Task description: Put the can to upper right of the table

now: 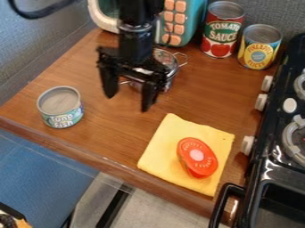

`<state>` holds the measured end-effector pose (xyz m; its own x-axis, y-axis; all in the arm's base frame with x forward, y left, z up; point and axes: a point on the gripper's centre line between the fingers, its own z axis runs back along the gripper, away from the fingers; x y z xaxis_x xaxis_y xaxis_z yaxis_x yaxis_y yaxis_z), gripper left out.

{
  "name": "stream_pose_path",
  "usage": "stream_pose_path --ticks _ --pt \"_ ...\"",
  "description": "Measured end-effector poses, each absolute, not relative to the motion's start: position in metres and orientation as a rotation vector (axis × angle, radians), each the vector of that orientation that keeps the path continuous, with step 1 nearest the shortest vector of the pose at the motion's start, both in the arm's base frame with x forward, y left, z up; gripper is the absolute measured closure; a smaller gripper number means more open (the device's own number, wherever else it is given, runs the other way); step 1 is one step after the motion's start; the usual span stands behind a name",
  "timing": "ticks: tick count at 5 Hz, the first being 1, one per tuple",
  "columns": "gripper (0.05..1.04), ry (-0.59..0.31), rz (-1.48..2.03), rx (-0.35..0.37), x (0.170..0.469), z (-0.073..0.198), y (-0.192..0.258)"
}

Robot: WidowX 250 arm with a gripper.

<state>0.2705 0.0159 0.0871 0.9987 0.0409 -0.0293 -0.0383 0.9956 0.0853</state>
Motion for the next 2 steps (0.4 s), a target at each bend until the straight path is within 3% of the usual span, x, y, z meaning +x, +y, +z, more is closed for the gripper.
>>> stream_pose_path --ticks 2 --pt "0.083 0.122 0.233 0.138 0.234 0.062 0.058"
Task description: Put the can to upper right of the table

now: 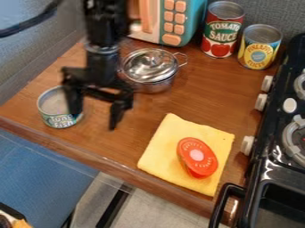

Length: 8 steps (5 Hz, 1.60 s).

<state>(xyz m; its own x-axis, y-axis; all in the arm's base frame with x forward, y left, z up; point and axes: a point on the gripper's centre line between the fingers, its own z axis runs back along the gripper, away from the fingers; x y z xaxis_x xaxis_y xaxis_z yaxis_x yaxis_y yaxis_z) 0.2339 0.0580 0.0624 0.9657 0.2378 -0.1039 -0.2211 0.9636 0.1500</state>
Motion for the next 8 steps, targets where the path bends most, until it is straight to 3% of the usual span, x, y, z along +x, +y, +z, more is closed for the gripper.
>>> stream_pose_path --ticks 3,6,8 --pt "0.083 0.119 0.333 0.139 0.223 0.042 0.098" --pt "0.083 0.159 0.429 0.101 0.257 0.027 0.138" --pt "0.083 0.142 0.404 0.109 0.305 0.028 0.154"
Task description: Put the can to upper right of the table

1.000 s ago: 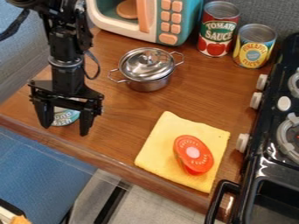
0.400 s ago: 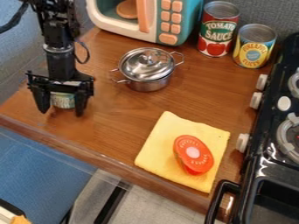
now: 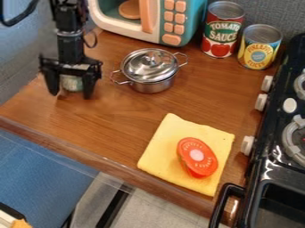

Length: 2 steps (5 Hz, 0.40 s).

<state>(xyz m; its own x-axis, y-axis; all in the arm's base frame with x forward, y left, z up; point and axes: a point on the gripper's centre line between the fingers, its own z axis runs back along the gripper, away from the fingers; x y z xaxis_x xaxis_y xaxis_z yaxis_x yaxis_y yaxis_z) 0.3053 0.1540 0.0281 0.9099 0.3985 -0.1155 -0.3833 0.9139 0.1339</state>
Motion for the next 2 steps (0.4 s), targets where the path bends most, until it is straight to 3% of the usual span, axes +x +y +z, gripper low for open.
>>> stream_pose_path --ticks 2 --pt "0.083 0.099 0.375 0.095 0.357 0.031 0.157"
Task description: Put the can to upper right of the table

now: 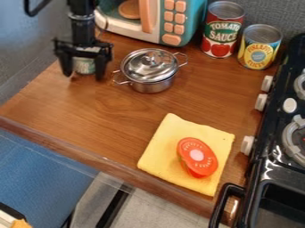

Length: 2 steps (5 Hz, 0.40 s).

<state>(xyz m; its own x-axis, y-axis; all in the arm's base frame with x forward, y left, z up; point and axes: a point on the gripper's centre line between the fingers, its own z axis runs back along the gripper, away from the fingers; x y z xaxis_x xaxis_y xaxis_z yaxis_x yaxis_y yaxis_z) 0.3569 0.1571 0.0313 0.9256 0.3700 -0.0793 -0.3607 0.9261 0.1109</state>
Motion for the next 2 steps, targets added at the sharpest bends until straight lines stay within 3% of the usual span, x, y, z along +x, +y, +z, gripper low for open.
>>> stream_pose_path --ticks 2 --pt "0.083 0.027 0.341 0.077 0.389 0.045 0.157"
